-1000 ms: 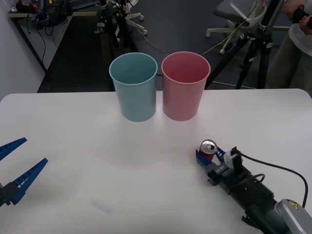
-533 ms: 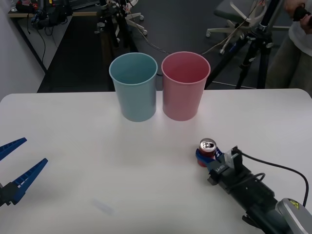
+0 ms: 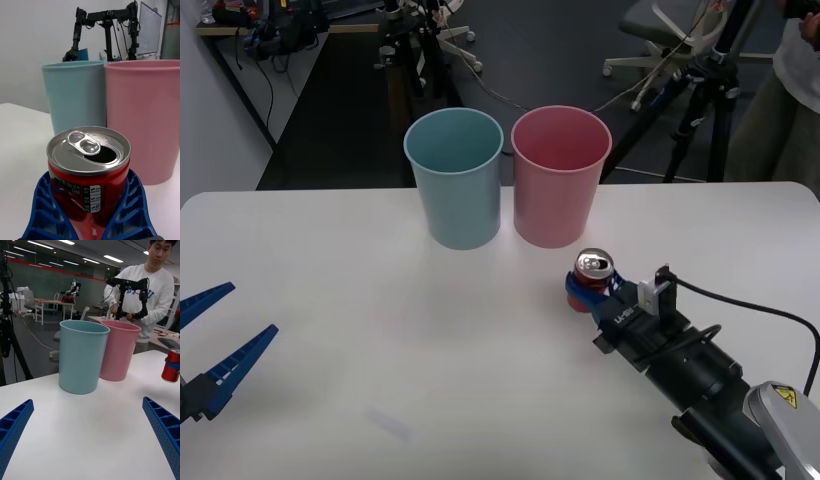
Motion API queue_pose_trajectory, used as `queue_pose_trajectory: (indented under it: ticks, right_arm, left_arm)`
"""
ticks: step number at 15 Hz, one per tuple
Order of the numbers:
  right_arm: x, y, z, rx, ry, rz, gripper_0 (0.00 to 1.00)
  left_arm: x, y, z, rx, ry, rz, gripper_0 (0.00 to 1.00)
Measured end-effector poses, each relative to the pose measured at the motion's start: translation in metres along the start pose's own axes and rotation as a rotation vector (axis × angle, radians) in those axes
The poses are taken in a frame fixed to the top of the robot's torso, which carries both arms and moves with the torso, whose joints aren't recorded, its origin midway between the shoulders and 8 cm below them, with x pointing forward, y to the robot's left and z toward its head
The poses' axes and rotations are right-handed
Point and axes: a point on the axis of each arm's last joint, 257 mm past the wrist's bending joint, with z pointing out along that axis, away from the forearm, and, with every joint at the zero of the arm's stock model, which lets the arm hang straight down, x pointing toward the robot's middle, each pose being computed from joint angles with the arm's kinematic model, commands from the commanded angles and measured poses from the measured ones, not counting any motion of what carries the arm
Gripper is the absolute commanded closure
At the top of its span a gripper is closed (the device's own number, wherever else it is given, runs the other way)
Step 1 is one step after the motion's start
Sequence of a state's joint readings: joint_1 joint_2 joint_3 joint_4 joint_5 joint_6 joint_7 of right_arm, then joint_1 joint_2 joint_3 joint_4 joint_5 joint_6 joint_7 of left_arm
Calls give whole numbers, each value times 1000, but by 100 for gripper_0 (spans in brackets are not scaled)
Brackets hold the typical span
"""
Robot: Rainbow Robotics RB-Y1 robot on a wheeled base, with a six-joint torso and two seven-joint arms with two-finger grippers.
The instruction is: Grasp the object on the table and drop it into the matching bin: aluminum can to the light blue bin, PET bottle to the pink bin.
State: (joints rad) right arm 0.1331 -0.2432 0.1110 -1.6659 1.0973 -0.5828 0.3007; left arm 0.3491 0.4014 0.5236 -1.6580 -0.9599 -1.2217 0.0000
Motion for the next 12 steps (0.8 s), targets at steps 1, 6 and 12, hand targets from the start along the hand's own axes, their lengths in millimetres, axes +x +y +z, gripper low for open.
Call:
queue_pose_trajectory:
  ticks: [1, 6, 12]
  right_arm:
    - [-14, 5, 2, -7, -13, 7, 100]
    - [-78, 32, 6, -25, -74, 66, 100]
    - [-144, 55, 32, -69, -177, 63, 100]
  left_arm:
    - [0, 0, 0, 0, 0, 0, 0]
    - [0, 0, 0, 0, 0, 0, 0]
    - [0, 0, 0, 0, 0, 0, 0]
